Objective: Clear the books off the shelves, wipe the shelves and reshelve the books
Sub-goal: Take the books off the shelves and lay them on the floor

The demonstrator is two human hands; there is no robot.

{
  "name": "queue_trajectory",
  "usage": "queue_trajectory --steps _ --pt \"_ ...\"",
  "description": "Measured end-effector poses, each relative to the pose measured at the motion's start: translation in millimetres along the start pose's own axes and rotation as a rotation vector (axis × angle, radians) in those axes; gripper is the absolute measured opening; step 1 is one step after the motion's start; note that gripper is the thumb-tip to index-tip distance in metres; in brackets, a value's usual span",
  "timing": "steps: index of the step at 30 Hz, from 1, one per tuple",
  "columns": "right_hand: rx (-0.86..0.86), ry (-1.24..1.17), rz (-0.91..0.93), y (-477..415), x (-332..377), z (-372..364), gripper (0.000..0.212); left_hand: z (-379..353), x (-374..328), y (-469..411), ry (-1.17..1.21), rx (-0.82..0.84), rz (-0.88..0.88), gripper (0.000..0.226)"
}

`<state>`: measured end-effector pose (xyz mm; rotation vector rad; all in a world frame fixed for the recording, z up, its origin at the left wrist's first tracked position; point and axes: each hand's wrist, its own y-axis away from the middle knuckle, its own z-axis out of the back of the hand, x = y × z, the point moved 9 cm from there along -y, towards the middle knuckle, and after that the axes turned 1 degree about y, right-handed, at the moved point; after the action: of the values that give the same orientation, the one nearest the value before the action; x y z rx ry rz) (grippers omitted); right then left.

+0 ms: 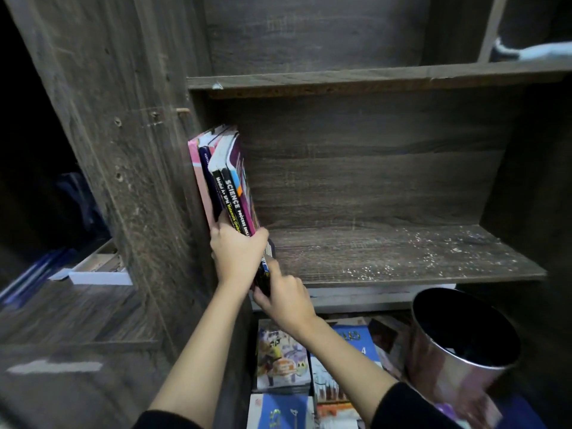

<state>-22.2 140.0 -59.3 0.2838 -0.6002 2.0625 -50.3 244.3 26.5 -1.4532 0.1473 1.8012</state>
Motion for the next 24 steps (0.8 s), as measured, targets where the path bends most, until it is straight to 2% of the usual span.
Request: queue_trajectory --steps 3,6,10,13,15,18,21,22,24 --pt "0.083 0.005 0.062 -1 -19 -1 0.082 2 5 3 0.042 0.024 0.052 0.045" --pt "0.190 -0.179 0.013 -6 -47 -4 0.080 5 11 8 0.133 0.065 0.077 0.034" --pt "0.012 -0.426 -0.109 -33 -68 24 0.103 13 29 18 0.240 0.084 0.139 0.023" --pt "-0.126 -0.609 -0.145 -67 -64 51 0.110 19 46 25 0.381 0.057 0.156 0.021" --pt "-0.145 -0.749 -0.191 -92 -59 64 0.112 24 49 29 0.483 0.026 0.160 0.024" --pt "-0.055 -0.884 -0.243 -116 -53 68 0.100 30 49 34 0.561 0.013 0.171 0.032" --pt "0.084 -0.990 -0.248 -114 -49 57 0.062 29 52 37 0.589 0.037 0.185 0.040" --pt "0.077 -1.020 -0.245 -110 -50 55 0.050 29 52 38 0.586 0.046 0.179 0.040" --pt "0.003 -1.077 -0.252 -103 -57 57 0.041 28 54 40 0.593 0.042 0.183 0.040"
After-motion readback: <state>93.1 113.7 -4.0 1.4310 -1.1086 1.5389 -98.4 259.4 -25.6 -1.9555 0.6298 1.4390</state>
